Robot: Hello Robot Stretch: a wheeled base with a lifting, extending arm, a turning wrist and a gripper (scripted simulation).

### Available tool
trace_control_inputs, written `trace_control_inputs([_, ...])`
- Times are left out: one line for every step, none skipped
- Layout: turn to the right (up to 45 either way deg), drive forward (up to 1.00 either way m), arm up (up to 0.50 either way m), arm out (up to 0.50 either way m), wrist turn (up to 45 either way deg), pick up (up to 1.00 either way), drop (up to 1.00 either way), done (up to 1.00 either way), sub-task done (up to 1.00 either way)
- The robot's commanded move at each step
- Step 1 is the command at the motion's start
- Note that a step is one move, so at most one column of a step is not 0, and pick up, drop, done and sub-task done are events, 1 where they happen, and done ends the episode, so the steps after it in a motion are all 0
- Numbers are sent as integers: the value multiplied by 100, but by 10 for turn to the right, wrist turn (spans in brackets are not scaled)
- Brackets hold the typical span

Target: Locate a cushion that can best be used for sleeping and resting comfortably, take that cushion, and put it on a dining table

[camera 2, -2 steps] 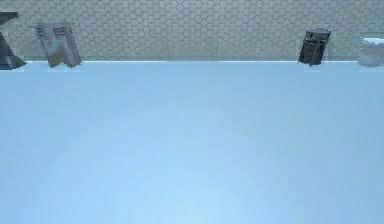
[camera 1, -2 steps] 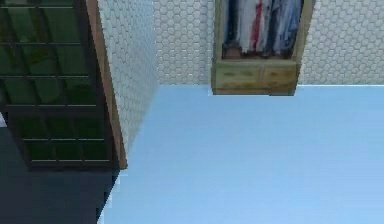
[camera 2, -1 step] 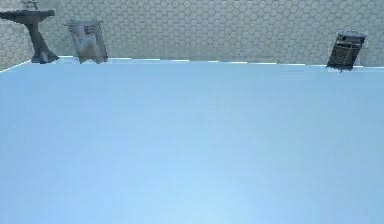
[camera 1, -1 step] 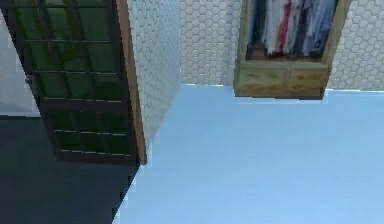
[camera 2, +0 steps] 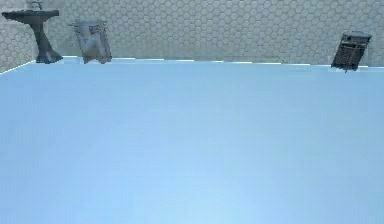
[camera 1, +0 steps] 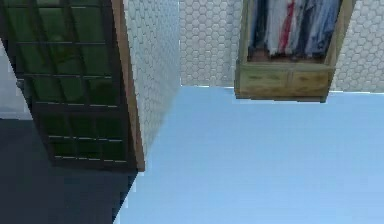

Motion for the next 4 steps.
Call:
trace_control_inputs([-360,0,0,0,0,0,0,0,0])
trace_control_inputs([0,45,0,0,0,0,0,0,0])
trace_control_inputs([-450,0,0,0,0,0,0,0,0])
trace_control_inputs([0,100,0,0,0,0,0,0,0])
